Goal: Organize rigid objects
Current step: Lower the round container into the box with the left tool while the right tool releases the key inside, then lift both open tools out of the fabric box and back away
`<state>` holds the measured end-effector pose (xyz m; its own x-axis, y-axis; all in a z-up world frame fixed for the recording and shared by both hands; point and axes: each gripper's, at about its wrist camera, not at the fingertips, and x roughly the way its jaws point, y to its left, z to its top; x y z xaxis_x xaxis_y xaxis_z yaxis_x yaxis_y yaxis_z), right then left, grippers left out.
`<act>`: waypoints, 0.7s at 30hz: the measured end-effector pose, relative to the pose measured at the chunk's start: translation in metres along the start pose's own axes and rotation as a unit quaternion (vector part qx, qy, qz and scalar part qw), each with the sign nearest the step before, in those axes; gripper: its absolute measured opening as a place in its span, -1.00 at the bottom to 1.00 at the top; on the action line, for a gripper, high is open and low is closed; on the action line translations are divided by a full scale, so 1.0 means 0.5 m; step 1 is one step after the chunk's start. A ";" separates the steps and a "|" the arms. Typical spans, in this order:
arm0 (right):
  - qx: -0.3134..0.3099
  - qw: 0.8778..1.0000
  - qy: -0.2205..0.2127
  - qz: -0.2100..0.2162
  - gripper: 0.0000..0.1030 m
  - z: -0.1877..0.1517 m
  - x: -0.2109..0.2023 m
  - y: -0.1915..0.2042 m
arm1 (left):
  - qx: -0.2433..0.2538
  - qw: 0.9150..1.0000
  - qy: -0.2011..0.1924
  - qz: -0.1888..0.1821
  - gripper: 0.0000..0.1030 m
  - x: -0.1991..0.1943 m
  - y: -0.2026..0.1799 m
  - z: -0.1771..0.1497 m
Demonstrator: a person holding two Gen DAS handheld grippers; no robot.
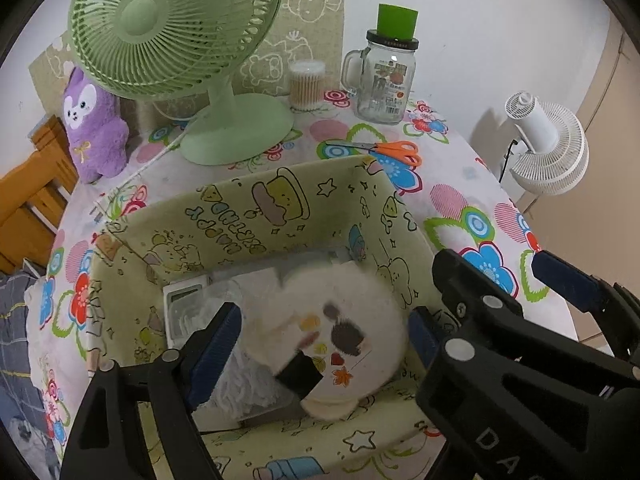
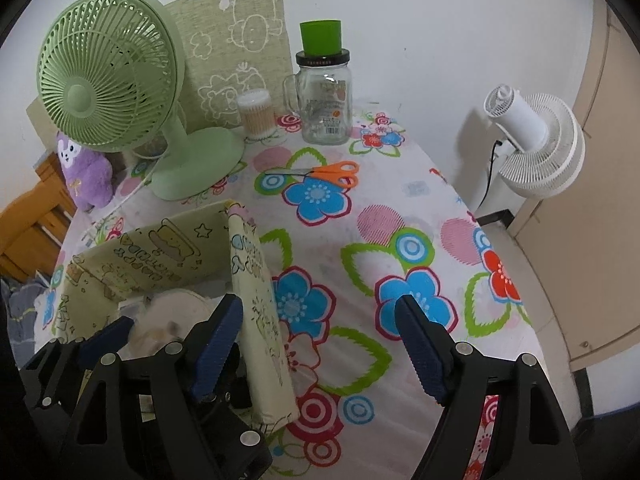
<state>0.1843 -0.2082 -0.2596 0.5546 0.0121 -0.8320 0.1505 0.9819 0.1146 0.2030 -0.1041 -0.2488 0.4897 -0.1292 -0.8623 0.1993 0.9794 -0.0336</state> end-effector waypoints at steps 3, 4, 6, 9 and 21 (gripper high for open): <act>0.000 1.000 -0.002 0.003 0.58 -0.005 -0.010 0.001 | 0.004 1.000 -0.005 0.002 0.89 -0.011 -0.002 -0.003; 0.000 1.000 -0.003 0.004 0.58 -0.006 -0.014 0.002 | 0.004 1.000 -0.007 0.004 0.90 -0.017 -0.002 -0.005; 0.000 1.000 -0.004 0.005 0.58 -0.009 -0.023 0.004 | 0.003 1.000 -0.009 0.005 0.91 -0.025 -0.001 -0.008; -0.003 1.000 -0.007 0.010 0.58 -0.013 -0.039 0.008 | 0.000 1.000 -0.013 0.009 0.92 -0.042 0.001 -0.014; -0.016 0.999 -0.025 0.023 0.65 -0.036 -0.109 0.021 | -0.014 0.999 -0.033 0.024 0.95 -0.114 0.008 -0.045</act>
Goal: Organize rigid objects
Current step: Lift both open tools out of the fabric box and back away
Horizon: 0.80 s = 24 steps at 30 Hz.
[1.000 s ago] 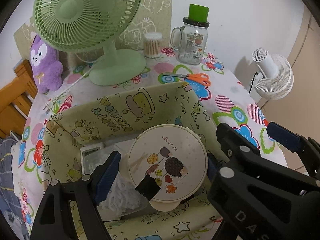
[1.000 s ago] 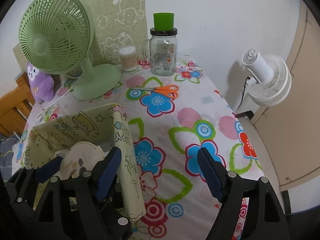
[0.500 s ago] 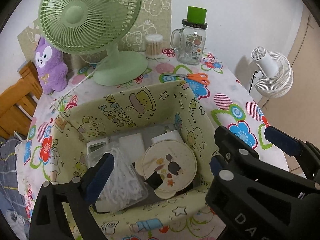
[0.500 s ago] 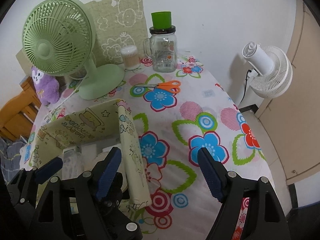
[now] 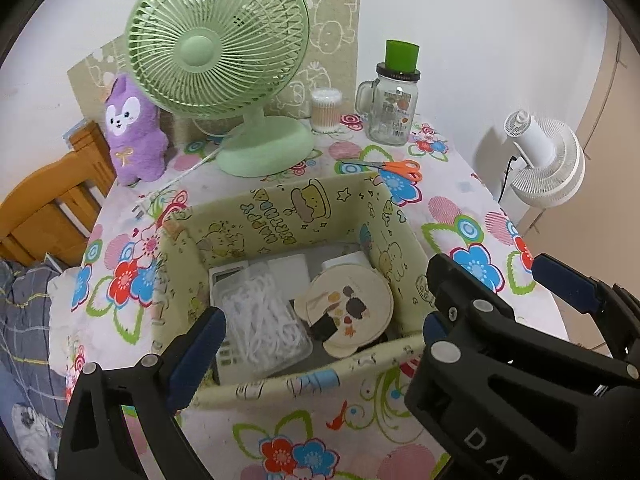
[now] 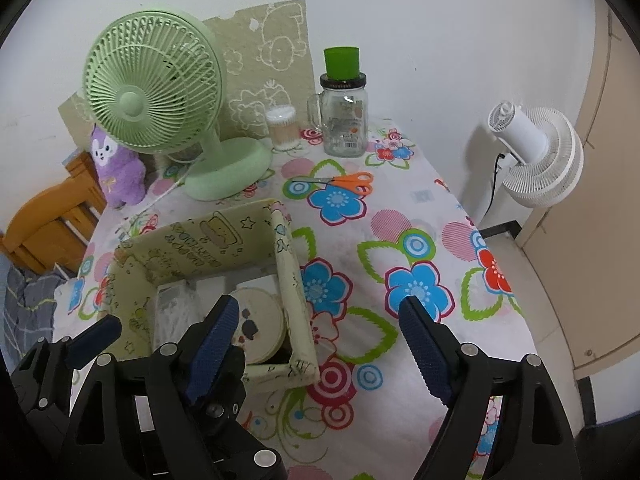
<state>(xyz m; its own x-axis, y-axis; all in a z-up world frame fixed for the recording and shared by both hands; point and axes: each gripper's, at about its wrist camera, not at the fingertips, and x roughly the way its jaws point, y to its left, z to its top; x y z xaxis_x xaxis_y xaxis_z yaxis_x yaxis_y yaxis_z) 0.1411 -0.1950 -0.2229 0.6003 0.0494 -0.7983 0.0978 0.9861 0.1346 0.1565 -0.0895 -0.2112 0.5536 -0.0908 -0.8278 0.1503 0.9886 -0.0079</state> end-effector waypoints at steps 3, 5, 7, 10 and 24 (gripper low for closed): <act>-0.002 1.000 -0.003 0.001 0.65 -0.006 -0.015 0.002 | -0.001 1.000 -0.003 0.002 0.95 -0.013 -0.002 -0.007; -0.004 1.000 -0.004 0.003 0.66 -0.010 -0.027 0.003 | -0.004 1.000 -0.004 0.004 0.95 -0.024 -0.002 -0.012; -0.005 1.000 -0.006 0.005 0.67 -0.012 -0.034 0.003 | -0.006 1.000 -0.006 0.006 0.95 -0.035 -0.002 -0.017; -0.007 1.000 -0.009 0.009 0.69 -0.016 -0.048 0.006 | -0.008 1.000 -0.010 0.009 0.95 -0.050 -0.001 -0.022; -0.023 0.999 -0.022 0.024 0.78 -0.031 -0.106 0.026 | -0.032 0.999 -0.025 0.024 0.95 -0.117 0.012 -0.050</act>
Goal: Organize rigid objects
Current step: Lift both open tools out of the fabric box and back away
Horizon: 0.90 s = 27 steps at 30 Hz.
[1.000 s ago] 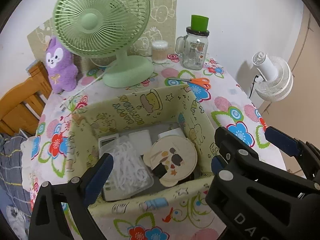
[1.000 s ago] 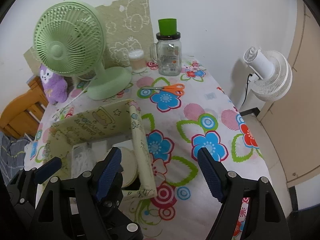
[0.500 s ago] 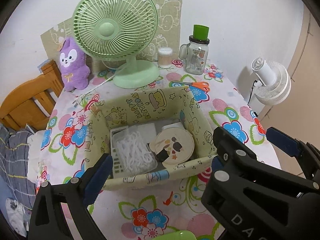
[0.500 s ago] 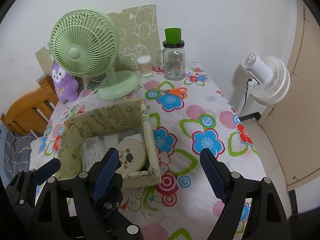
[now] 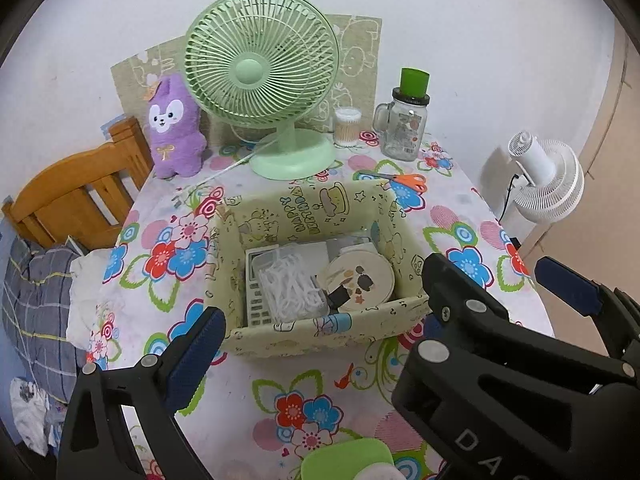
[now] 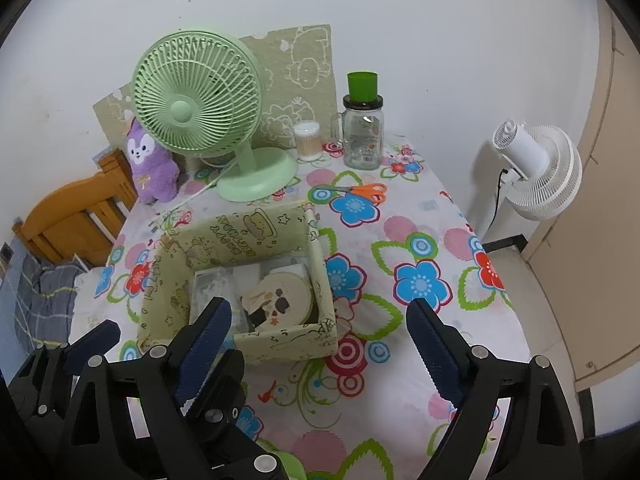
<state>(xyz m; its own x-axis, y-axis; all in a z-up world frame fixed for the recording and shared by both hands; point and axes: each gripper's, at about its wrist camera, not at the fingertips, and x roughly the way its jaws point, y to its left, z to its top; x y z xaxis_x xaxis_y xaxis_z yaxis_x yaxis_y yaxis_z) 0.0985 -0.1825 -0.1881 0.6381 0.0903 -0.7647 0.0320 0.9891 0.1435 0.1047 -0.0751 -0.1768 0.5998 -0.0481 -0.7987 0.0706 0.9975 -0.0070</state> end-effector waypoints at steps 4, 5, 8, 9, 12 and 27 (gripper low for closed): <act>-0.006 1.000 0.000 0.005 0.83 -0.005 -0.013 0.008 | -0.009 1.000 -0.001 0.004 0.95 -0.017 0.002 -0.008; -0.009 1.000 -0.001 0.006 0.83 -0.007 -0.017 0.010 | -0.012 1.000 -0.001 0.003 0.95 -0.021 0.004 -0.011; -0.017 1.000 -0.004 0.007 0.83 -0.013 -0.029 0.015 | -0.015 1.000 -0.001 0.004 0.95 -0.032 0.007 -0.019; -0.019 1.000 -0.003 0.009 0.83 -0.015 -0.032 0.018 | -0.015 1.000 -0.001 0.004 0.95 -0.035 0.008 -0.022; -0.024 1.000 -0.003 0.013 0.83 -0.020 -0.040 0.023 | -0.014 1.000 -0.005 0.008 0.95 -0.046 0.010 -0.029; -0.046 0.999 -0.020 0.014 0.83 -0.061 -0.072 0.043 | -0.020 1.000 -0.006 -0.002 0.95 -0.070 0.024 -0.073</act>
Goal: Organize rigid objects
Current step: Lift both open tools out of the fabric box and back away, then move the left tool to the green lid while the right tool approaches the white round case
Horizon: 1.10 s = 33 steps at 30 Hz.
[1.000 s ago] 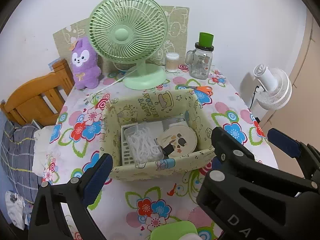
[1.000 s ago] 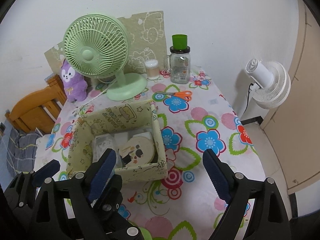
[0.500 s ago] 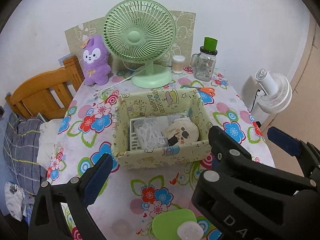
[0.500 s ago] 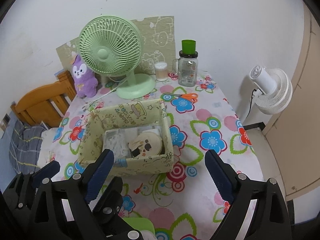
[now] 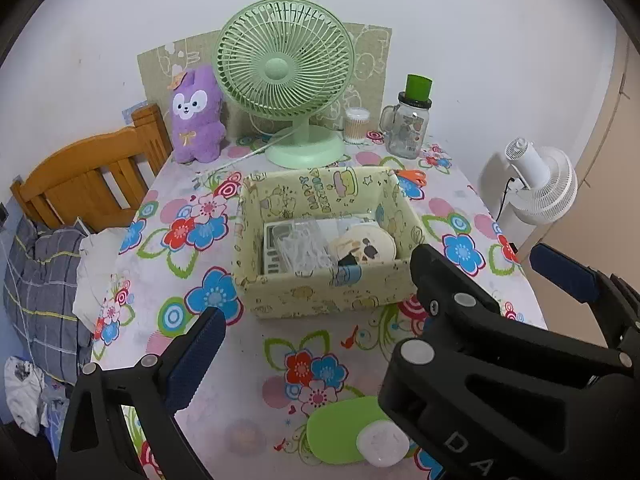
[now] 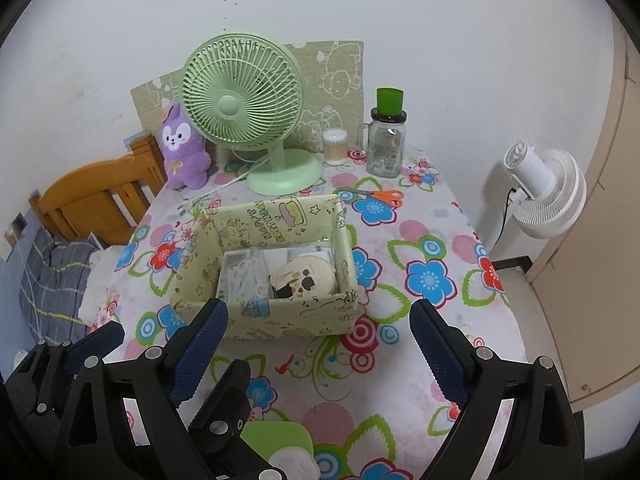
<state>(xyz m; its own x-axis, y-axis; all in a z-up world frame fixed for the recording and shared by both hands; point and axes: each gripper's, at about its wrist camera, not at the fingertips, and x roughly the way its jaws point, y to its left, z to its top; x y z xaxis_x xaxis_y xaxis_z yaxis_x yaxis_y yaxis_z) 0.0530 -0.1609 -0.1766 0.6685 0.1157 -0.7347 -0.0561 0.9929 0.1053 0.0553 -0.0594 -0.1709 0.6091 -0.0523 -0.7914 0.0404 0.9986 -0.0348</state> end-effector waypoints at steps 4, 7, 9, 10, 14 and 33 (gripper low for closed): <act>-0.002 1.000 0.005 -0.001 0.83 -0.018 0.000 0.006 | 0.004 1.000 0.008 -0.007 0.95 0.003 0.003 -0.020; -0.004 1.000 0.008 -0.003 0.83 -0.031 0.000 0.011 | 0.011 1.000 0.009 -0.012 0.95 0.005 0.004 -0.031; -0.006 1.000 0.009 -0.005 0.83 -0.039 0.001 0.013 | 0.014 1.000 0.010 -0.014 0.95 0.007 0.007 -0.038; -0.007 1.000 0.009 -0.006 0.83 -0.044 0.002 0.014 | 0.016 1.000 0.010 -0.016 0.95 0.009 0.008 -0.043; -0.015 1.000 0.013 -0.011 0.83 -0.063 0.007 0.019 | 0.020 0.999 0.013 -0.022 0.95 0.018 0.013 -0.060; -0.022 0.999 0.043 -0.007 0.82 -0.156 0.062 0.027 | 0.043 0.997 0.050 -0.038 0.95 0.073 0.027 -0.145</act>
<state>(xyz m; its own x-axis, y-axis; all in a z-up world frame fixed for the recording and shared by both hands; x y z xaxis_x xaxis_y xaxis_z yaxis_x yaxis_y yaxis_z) 0.0149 -0.1415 -0.2502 0.6035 0.1023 -0.7908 -0.0817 0.9944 0.0664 0.0206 -0.0473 -0.2447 0.5203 -0.1228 -0.8451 0.1541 0.9869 -0.0486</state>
